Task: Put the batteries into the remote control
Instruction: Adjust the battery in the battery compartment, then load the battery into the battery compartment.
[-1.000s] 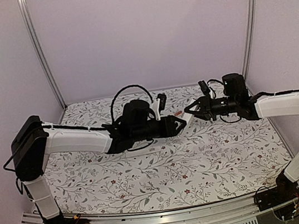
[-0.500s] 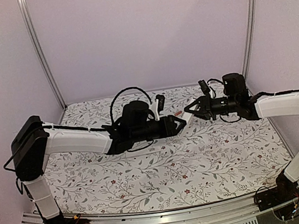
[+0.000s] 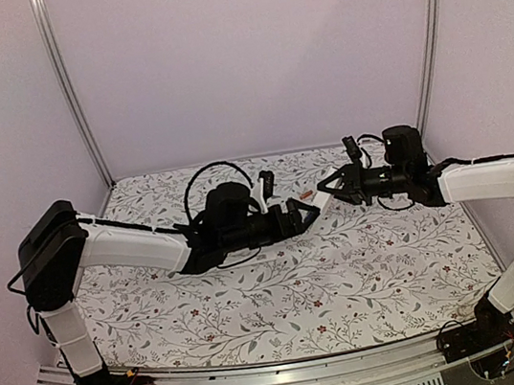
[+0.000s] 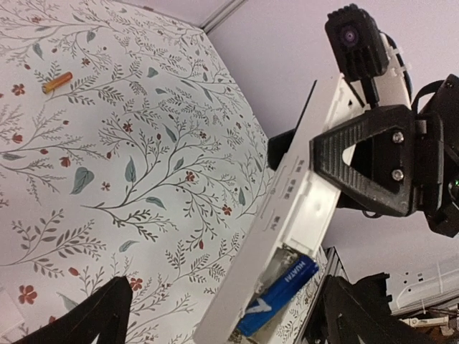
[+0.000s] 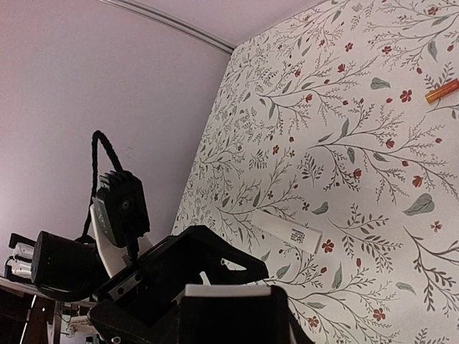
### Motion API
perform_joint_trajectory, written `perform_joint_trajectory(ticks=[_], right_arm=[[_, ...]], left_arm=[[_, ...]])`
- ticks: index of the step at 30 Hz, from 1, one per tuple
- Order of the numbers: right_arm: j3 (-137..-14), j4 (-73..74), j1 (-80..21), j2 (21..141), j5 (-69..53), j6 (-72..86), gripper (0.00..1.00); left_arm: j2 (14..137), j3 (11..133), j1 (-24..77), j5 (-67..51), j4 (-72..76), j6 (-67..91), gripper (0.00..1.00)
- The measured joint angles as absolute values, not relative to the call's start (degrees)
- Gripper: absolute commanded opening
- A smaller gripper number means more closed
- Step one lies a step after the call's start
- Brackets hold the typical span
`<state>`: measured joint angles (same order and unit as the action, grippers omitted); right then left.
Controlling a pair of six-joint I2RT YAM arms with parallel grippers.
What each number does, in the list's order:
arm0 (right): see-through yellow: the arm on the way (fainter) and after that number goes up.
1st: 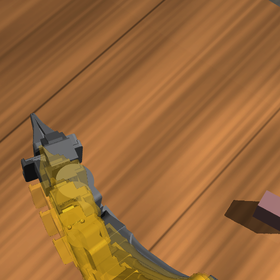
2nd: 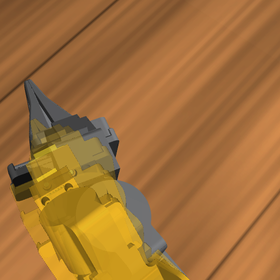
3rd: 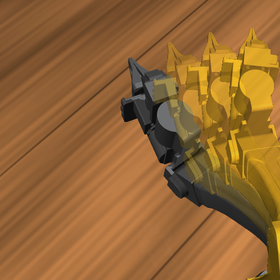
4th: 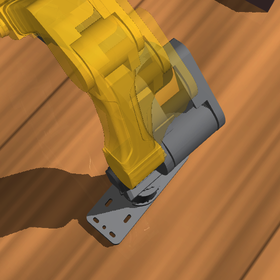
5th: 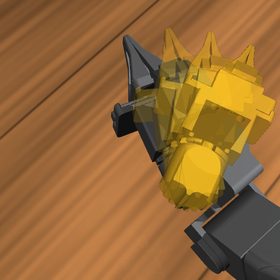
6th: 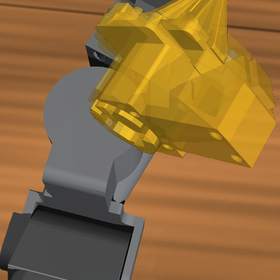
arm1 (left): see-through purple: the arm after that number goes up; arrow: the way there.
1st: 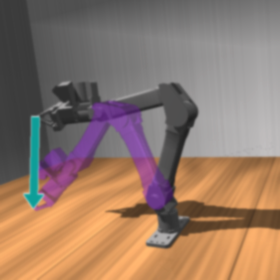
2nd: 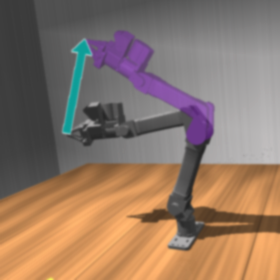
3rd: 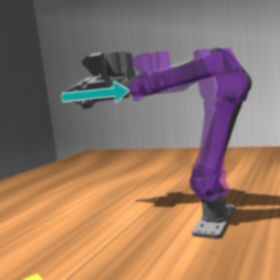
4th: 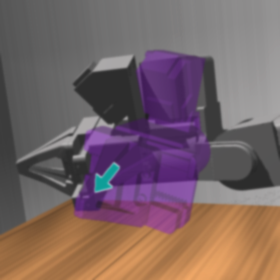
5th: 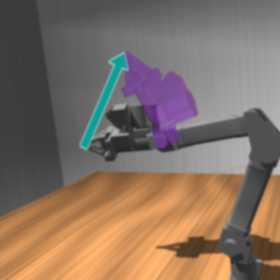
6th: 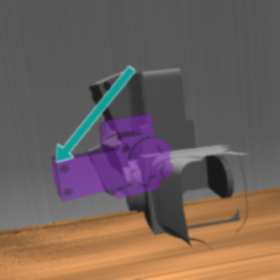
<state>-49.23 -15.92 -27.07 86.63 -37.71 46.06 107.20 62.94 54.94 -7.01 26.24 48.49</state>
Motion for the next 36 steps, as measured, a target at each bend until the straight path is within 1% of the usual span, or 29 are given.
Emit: perform_joint_trajectory(ticks=[5, 11, 25, 32, 36], right_arm=[[-49.2, -15.9, -27.0, 86.6, -36.5, 45.8, 0.0], [-49.2, -15.9, -27.1, 86.6, -36.0, 45.4, 0.0], [-49.2, -15.9, -27.4, 86.5, -34.8, 44.4, 0.0], [-49.2, -15.9, -27.4, 86.3, -34.5, 43.9, 0.0], [-49.2, -15.9, -27.4, 86.0, -34.3, 43.8, 0.0]], left_arm=[[107.1, 60.3, 54.7, -6.5, 29.2, 52.9, 0.95], [107.1, 60.0, 54.6, -6.1, 32.5, 57.8, 0.95], [108.4, 61.9, 55.0, -5.5, 33.3, 63.5, 0.82], [109.5, 63.0, 55.1, -5.5, 31.8, 64.1, 0.82], [109.8, 63.0, 55.1, -5.6, 31.8, 64.9, 0.78]])
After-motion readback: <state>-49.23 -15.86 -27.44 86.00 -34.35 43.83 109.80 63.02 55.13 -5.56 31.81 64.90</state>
